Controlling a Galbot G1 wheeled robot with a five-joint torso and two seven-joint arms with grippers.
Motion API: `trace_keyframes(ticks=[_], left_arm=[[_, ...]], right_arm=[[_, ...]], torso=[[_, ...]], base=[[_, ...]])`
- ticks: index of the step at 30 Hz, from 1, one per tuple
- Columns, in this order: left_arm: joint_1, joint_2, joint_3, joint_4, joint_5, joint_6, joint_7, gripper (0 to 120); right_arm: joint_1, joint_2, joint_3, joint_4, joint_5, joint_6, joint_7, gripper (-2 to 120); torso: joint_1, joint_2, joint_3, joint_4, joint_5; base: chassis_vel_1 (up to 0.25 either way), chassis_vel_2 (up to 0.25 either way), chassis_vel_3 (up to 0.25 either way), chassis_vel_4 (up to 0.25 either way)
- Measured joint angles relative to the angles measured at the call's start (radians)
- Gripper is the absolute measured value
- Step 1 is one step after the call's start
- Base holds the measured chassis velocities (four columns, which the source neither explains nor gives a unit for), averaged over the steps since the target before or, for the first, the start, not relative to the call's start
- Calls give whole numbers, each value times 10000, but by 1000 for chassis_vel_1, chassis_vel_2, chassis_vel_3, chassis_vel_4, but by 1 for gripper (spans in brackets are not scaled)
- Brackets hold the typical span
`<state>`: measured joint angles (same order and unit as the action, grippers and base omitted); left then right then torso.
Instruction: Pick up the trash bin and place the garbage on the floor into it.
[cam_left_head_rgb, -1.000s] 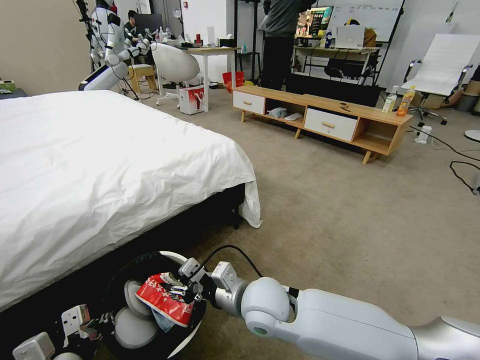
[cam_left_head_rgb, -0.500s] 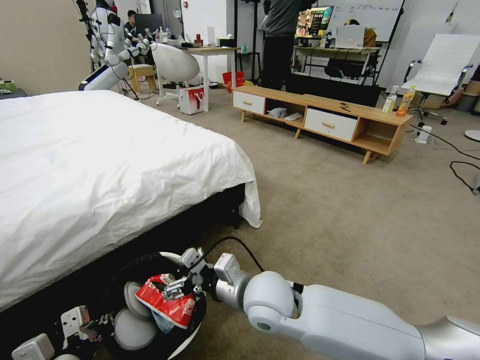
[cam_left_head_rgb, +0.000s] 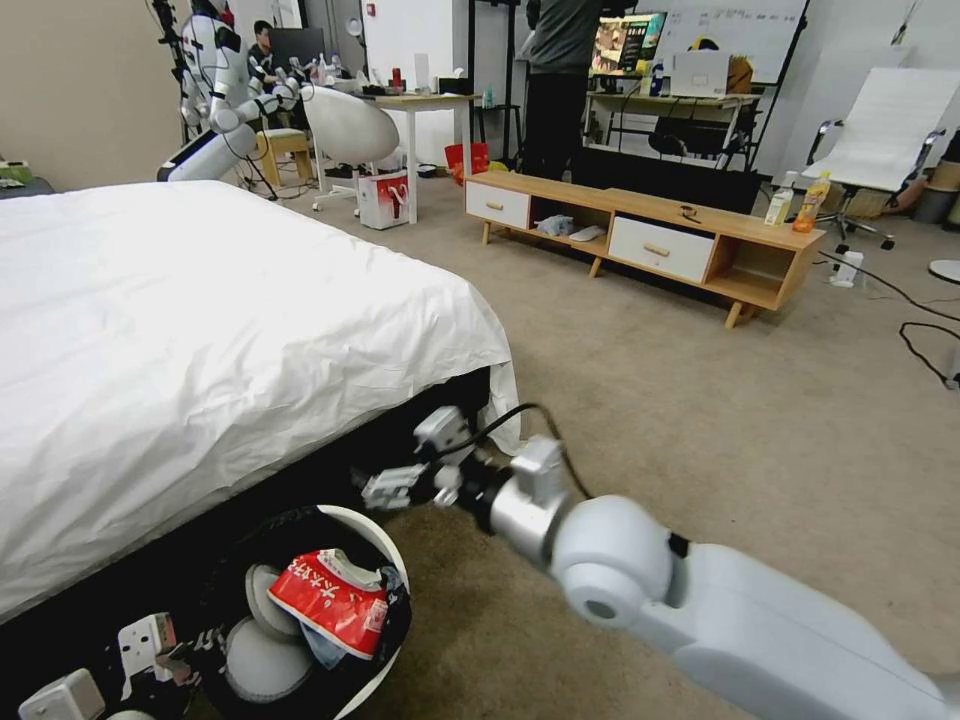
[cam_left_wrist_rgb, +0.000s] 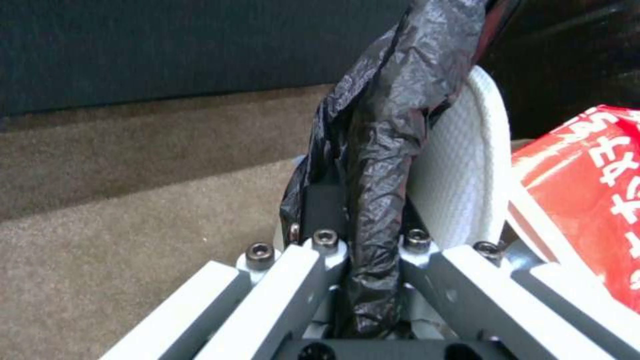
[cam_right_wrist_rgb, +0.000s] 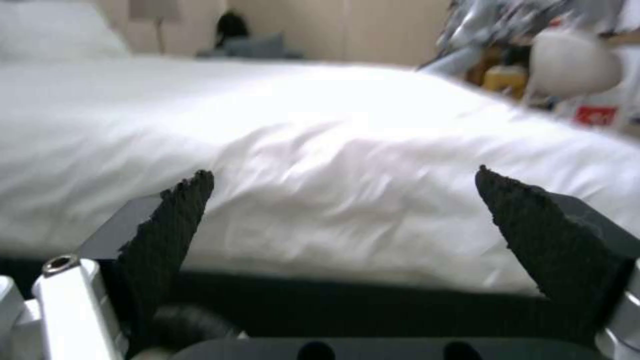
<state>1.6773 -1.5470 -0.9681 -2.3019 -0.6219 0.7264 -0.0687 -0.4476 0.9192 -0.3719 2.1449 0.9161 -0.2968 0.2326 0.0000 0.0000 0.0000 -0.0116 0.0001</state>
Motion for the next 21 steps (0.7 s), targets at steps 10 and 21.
trace_keyframes(ticks=[10,21], left_arm=[[190,-12,15,-257,20,0,139,1],[642,-232,-240,-797,16,-10,180,1]], right_arm=[[-1670,-689,3513,763,244,690,10,100],[-4101,-698,7393,1476,-574,1744,52,100]], torso=[[0,0,0,7,0],[0,0,0,10,1]], base=[[0,0,0,0],[0,0,0,0]])
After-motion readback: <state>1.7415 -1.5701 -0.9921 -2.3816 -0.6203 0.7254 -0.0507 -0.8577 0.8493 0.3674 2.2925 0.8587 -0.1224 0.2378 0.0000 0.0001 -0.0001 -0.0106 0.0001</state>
